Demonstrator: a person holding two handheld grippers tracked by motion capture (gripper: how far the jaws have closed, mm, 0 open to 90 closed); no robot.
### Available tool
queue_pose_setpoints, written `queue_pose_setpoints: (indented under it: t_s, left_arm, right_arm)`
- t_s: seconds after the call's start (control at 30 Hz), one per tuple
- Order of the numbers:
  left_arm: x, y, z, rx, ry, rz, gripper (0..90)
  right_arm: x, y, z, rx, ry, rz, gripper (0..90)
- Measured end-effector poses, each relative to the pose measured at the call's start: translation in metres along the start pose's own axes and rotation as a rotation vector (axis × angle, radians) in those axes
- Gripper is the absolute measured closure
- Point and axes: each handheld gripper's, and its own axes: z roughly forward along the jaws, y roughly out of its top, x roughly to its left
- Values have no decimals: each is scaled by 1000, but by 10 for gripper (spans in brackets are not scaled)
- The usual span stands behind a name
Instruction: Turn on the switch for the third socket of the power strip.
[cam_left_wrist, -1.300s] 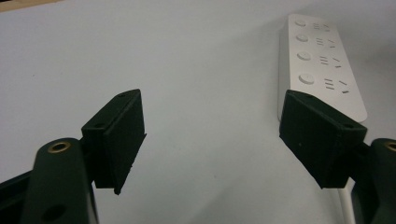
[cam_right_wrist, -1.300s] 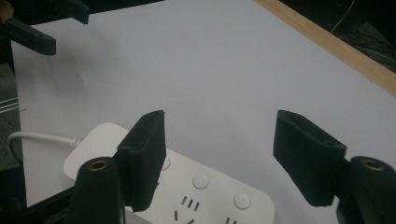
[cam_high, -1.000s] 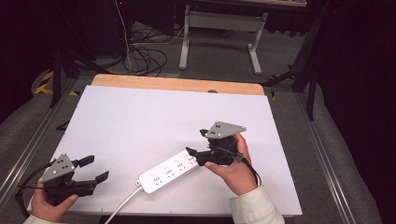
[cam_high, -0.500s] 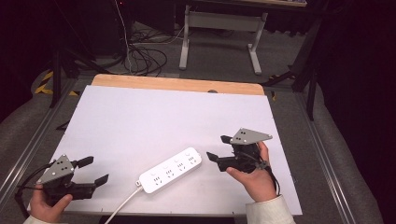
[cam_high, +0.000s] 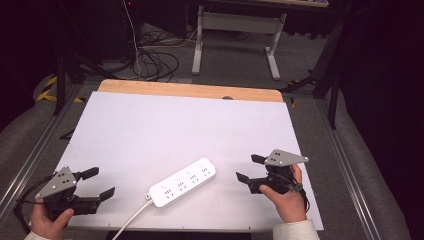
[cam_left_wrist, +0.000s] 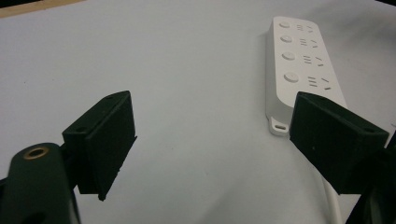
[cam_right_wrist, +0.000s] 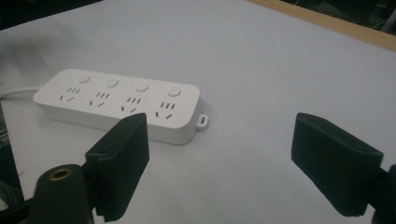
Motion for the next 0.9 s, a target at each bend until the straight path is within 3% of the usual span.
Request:
queue_pose_setpoints:
  t_s: [0.33,0.67,0.9]
  left_arm:
    - [0,0,-1,3,3,9,148]
    - [3,-1,1,14,-13,-6,131]
    - [5,-4,0,14,-7,7,123]
  right_arm:
    - [-5,-28,-1,-5,-44,-18,195]
    - [-16,-55,2,53,-40,53,197]
    - [-16,-69,-1,68,-60,56,197]
